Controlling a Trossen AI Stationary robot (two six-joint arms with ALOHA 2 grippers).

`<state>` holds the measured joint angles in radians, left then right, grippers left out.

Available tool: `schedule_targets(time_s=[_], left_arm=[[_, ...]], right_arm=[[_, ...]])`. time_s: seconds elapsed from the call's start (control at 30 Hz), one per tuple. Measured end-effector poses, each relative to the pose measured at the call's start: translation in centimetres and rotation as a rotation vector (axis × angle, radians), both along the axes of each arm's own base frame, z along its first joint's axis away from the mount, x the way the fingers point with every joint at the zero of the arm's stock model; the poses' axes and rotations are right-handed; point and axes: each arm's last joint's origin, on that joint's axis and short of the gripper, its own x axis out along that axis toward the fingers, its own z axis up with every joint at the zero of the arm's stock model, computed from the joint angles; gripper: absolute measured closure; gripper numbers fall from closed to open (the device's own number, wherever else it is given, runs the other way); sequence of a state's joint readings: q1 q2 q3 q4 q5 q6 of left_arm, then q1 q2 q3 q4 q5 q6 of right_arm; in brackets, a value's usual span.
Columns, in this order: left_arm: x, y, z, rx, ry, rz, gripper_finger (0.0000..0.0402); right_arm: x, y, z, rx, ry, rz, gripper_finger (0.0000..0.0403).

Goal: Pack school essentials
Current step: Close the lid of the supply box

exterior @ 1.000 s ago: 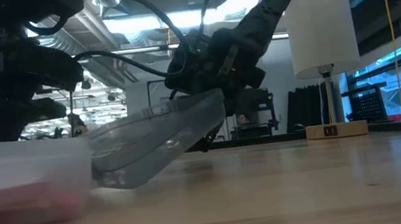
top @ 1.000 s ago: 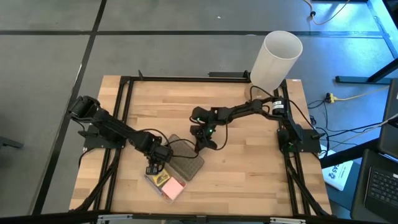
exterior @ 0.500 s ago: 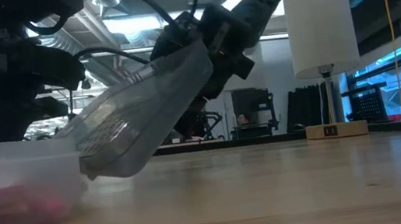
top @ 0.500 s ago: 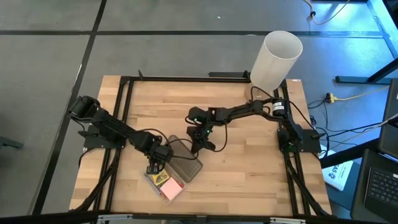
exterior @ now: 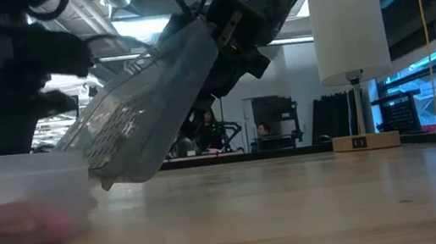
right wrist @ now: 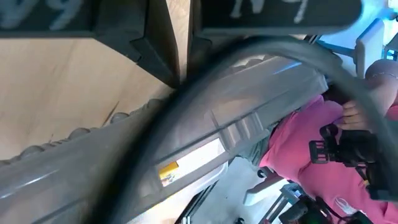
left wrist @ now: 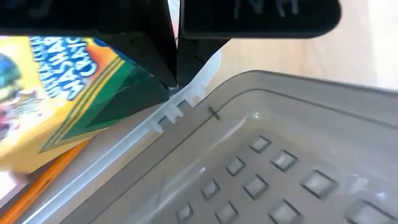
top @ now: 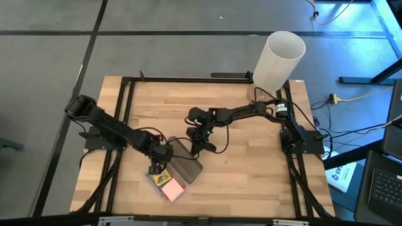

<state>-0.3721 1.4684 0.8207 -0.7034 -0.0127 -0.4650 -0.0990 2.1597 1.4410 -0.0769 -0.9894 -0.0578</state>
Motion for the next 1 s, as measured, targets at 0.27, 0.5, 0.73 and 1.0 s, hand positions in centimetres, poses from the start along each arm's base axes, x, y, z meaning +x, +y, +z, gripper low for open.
schedule_targets(time_s=[0.27, 0.5, 0.73, 1.0], left_arm=[[-0.8, 0.4, 2.2, -0.012, -0.096, 0.006, 0.0400], [-1.9, 0.8, 4.4, -0.043, -0.183, 0.005, 0.0400], [-3.8, 1.5, 7.5, -0.101, -0.334, 0.007, 0.0401], [-7.4, 3.0, 11.4, -0.169, -0.557, 0.014, 0.0401]], right_arm=[[0.0, 0.0, 0.0, 0.000, -0.001, -0.001, 0.0368], [0.6, 0.5, 0.8, -0.012, -0.036, 0.007, 0.0368], [1.6, 1.5, 2.5, -0.079, -0.112, -0.005, 0.0368], [2.8, 3.2, 4.6, -0.157, -0.198, -0.033, 0.0368]])
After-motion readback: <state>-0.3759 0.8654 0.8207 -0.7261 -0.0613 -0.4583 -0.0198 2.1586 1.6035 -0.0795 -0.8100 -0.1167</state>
